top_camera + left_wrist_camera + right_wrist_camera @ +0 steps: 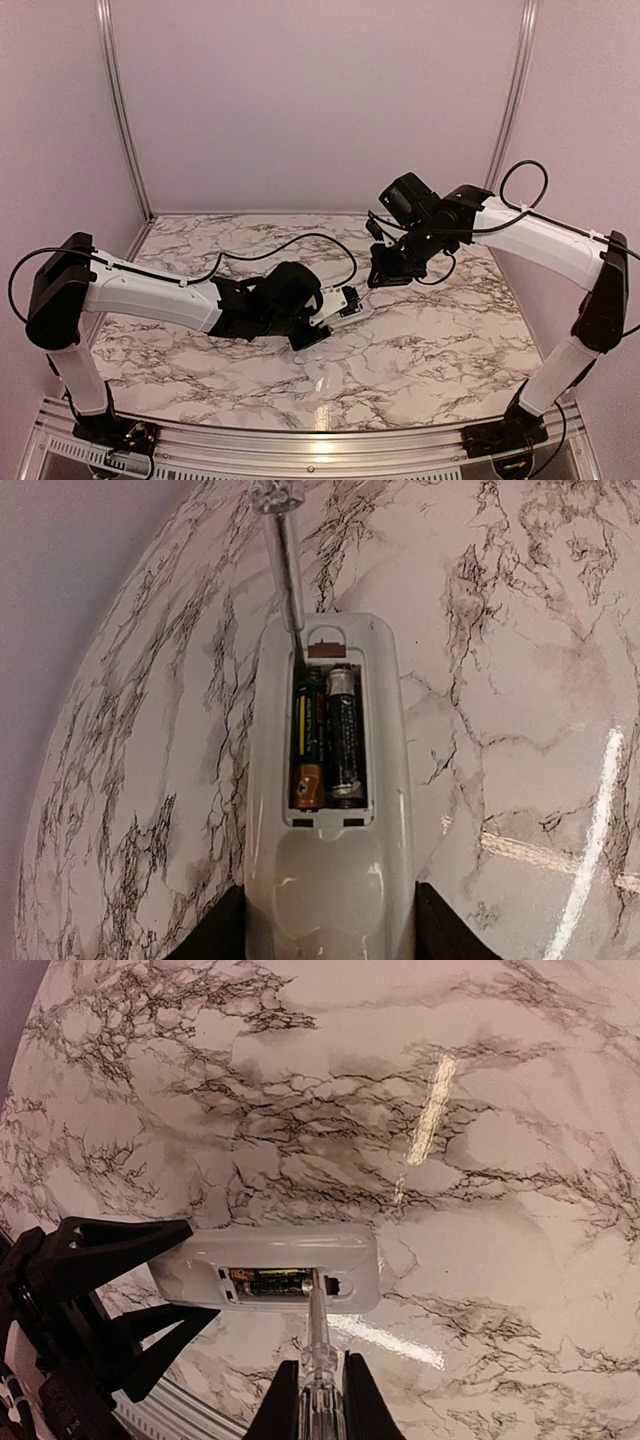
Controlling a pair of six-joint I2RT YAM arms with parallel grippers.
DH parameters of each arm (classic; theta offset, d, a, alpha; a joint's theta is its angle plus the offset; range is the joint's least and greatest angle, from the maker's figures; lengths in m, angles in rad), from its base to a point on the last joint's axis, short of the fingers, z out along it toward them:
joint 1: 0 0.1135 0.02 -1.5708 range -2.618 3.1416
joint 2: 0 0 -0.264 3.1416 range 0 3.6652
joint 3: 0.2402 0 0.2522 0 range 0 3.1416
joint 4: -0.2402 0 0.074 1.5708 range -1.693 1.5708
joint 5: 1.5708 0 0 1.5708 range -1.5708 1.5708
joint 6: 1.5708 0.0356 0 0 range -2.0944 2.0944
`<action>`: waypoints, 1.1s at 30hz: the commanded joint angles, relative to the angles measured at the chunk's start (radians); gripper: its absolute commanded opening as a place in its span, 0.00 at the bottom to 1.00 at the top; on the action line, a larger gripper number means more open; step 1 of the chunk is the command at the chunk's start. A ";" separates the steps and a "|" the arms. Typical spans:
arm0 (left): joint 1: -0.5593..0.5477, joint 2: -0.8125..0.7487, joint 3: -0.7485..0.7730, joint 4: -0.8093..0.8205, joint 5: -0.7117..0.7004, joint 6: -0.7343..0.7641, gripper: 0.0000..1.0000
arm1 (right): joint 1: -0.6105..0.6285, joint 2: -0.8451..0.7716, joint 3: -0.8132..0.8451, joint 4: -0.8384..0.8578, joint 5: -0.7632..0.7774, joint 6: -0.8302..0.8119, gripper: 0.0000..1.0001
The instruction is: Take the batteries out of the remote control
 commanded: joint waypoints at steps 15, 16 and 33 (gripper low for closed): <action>-0.011 0.014 0.047 0.008 -0.050 0.014 0.00 | 0.022 0.042 0.065 -0.067 0.021 0.005 0.00; -0.012 0.018 0.054 0.003 -0.056 0.016 0.00 | 0.023 0.046 0.071 -0.073 0.028 0.005 0.00; -0.025 0.040 0.075 -0.003 -0.089 0.012 0.00 | 0.046 0.090 0.104 -0.087 0.042 0.009 0.00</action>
